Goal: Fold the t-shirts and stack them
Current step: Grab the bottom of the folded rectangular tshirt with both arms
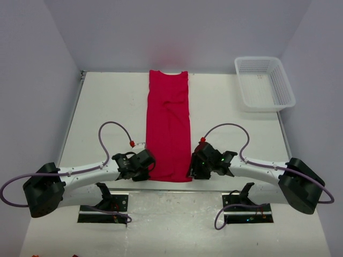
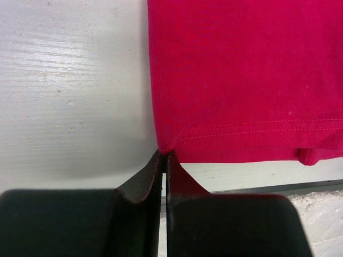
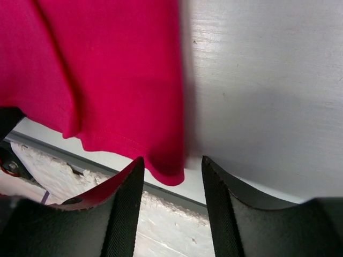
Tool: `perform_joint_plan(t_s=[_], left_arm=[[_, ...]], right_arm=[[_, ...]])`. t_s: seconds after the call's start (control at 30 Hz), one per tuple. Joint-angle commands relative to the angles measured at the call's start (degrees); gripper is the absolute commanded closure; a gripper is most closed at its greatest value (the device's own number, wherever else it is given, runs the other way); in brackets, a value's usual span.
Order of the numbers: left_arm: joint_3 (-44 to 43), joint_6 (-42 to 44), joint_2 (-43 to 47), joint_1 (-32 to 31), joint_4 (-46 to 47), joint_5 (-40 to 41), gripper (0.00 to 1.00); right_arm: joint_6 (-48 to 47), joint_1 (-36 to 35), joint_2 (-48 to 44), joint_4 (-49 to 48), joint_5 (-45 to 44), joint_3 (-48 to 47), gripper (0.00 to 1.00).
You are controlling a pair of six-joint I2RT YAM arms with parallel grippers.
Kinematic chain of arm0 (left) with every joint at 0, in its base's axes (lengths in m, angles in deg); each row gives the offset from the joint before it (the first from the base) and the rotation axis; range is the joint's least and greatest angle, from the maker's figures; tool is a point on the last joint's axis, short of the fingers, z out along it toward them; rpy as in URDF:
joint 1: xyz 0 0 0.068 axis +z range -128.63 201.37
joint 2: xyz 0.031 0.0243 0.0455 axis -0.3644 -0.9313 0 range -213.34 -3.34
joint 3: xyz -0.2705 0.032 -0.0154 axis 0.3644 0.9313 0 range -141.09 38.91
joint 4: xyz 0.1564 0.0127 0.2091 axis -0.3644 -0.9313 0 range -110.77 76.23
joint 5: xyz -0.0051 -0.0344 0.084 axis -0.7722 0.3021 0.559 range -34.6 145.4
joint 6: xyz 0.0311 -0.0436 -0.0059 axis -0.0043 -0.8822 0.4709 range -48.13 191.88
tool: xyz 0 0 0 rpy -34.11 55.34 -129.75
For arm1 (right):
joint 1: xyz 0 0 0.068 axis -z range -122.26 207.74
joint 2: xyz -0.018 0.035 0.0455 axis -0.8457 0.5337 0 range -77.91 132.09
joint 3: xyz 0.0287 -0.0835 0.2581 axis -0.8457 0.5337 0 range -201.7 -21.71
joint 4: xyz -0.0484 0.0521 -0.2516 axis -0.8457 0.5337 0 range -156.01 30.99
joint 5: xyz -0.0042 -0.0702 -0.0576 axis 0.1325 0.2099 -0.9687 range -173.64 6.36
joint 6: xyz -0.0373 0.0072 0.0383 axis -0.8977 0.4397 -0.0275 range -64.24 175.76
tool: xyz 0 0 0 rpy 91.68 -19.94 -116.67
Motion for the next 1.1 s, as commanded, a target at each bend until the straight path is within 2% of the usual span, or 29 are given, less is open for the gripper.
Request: perform_joint_plan(t_s=[0.0,0.07,0.23,0.3,0.33,0.6,0.73,1.07], left_arm=[[1.62,-0.35,-0.78,-0.25,-2.83,1.61,1.0],[1.53,-0.44,-0.78,-0.25,-2.74,1.61,1.0],[1.79,-0.44,-0.69,-0.25,-2.56,1.44,1.0],[2.05,-0.53,-0.43,-0.25,-2.56,1.35,1.0],[2.14,-0.7,-0.16,-0.25,-2.91,1.26,1.0],[2.85,-3.25,5.02,-0.25,-5.11,-0.23,1.0],[1.53,-4.22,4.85,-0.25,-7.04,0.12,1.0],[-0.67,-1.41,4.58,-0.25,-6.87,-0.49,1.0]], right_arm=[[1.45,-0.05,1.34,0.4,-1.59,1.09,0.52],[2.68,-0.04,0.9,-0.66,-0.71,2.49,0.55],[3.65,-0.04,1.24,-2.42,-1.24,4.16,0.71],[3.65,-0.04,1.86,-3.3,-0.63,4.34,0.85],[4.0,-0.04,2.21,-3.56,-0.54,4.51,1.0],[6.37,-0.04,-2.18,4.42,-6.76,4.08,1.0],[5.85,-0.04,-2.71,6.71,-8.7,3.55,1.0],[-1.26,-0.13,0.19,-0.3,-2.31,3.11,1.0]])
